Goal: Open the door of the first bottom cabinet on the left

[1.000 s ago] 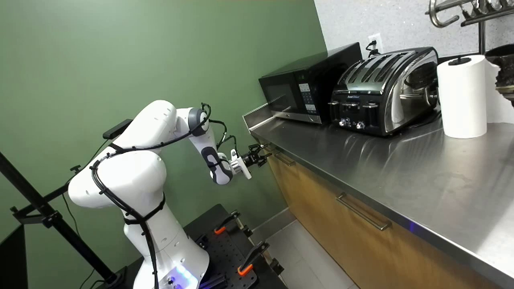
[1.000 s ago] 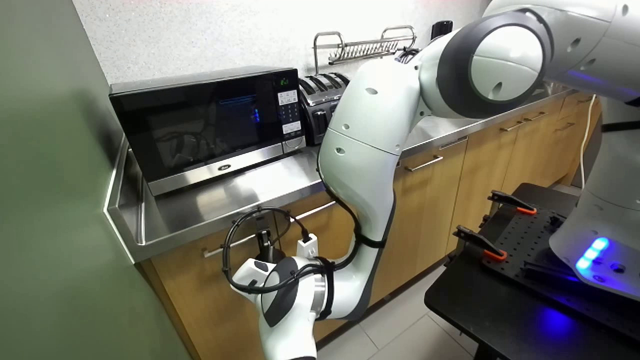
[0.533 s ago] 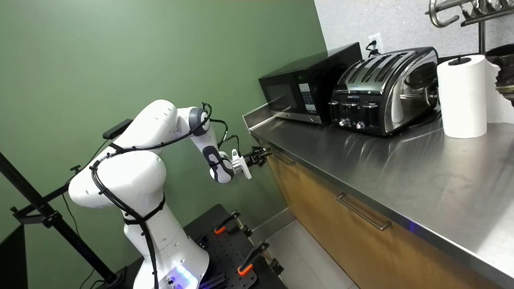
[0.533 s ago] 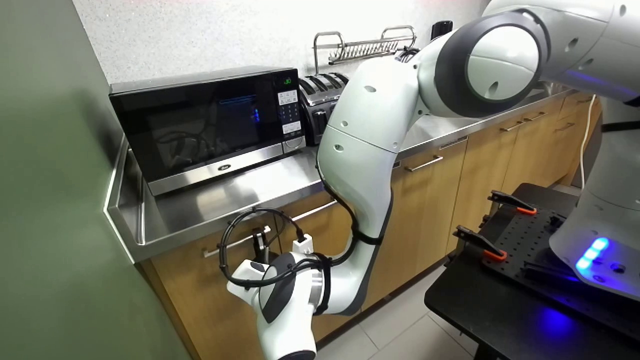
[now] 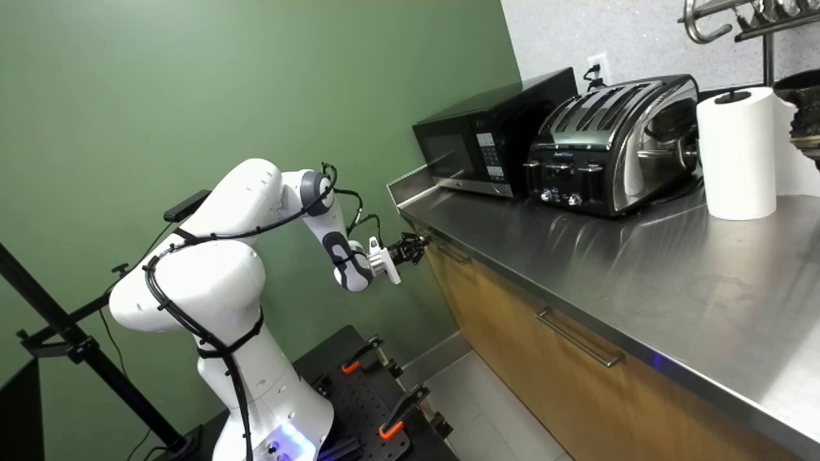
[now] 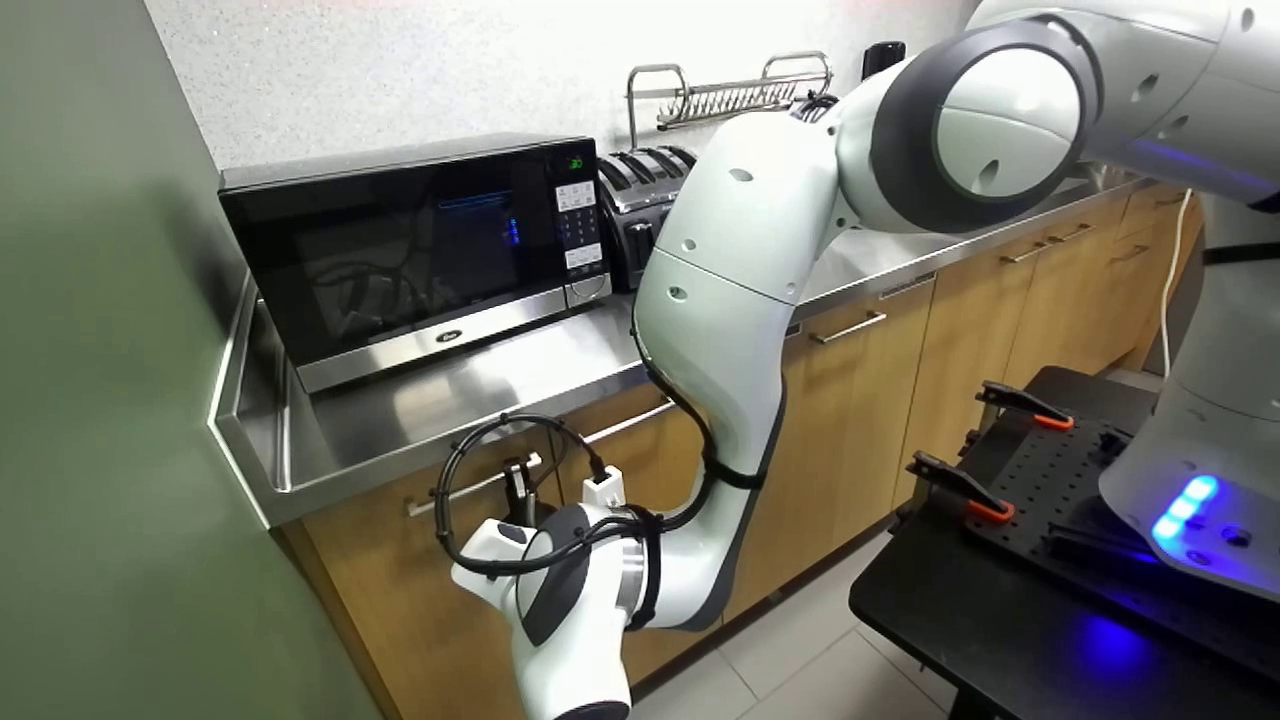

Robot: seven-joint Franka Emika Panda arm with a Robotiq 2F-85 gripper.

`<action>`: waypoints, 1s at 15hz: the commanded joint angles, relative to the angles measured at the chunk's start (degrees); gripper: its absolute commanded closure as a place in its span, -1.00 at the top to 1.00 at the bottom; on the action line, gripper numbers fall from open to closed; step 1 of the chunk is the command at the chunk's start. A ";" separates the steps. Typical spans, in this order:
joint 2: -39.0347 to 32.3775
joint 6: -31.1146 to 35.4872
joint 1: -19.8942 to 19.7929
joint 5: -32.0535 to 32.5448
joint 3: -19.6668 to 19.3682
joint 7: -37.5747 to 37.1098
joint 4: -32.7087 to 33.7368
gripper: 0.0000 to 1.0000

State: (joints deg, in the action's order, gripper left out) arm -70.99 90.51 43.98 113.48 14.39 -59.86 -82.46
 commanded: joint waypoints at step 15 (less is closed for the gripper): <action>-1.84 -3.31 6.91 -0.07 6.13 2.15 -3.51 -0.94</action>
State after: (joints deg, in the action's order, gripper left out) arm -70.97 84.04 47.66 113.25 18.00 -59.88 -85.95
